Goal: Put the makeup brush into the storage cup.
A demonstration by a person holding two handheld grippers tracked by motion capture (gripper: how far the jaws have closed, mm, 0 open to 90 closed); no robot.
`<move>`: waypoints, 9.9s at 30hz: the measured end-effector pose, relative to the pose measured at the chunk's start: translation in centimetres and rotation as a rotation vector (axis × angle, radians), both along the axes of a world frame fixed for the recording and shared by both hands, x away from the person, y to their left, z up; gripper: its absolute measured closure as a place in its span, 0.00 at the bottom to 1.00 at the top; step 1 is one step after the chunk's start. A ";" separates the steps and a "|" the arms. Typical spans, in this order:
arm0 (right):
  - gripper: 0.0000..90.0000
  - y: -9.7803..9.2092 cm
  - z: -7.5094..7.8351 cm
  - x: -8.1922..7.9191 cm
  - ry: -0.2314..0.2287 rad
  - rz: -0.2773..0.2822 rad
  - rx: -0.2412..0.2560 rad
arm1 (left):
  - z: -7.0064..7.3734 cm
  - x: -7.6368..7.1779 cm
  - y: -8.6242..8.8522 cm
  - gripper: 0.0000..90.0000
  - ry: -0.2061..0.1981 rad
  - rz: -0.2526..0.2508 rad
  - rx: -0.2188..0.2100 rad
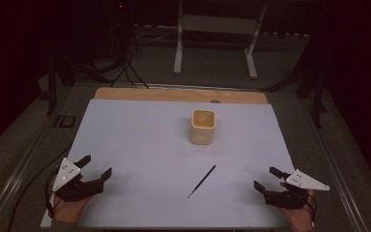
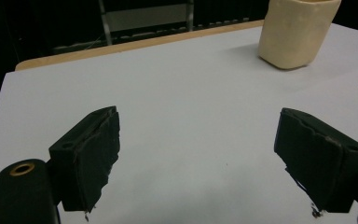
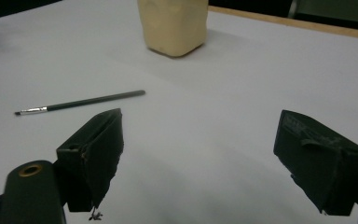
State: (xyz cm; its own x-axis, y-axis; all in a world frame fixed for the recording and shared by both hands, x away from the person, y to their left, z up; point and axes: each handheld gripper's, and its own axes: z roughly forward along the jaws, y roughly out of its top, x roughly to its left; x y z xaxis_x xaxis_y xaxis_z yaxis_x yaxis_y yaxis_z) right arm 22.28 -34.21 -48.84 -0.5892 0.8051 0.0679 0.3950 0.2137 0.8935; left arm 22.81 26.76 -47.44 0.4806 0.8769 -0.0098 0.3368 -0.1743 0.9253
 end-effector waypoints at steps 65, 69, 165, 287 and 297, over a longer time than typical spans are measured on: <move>0.13 11.8 6.3 6.1 0.000 0.344 -0.055 | -0.2 0.0 -0.3 0.17 0.007 -0.005 -0.009; 0.13 12.4 6.5 6.4 0.005 0.359 -0.066 | -0.2 0.0 -0.3 0.17 0.007 -0.003 -0.010; 0.16 18.7 0.3 9.8 0.351 0.641 -0.544 | -0.1 0.0 -0.2 0.17 0.000 -0.006 -0.016; 0.95 14.7 7.5 11.4 0.133 0.452 -0.273 | -0.1 -0.1 -0.2 0.17 -0.004 -0.005 -0.015; 0.95 14.6 8.0 11.6 0.111 0.430 -0.240 | -0.1 -0.1 -0.2 0.17 -0.005 -0.002 -0.016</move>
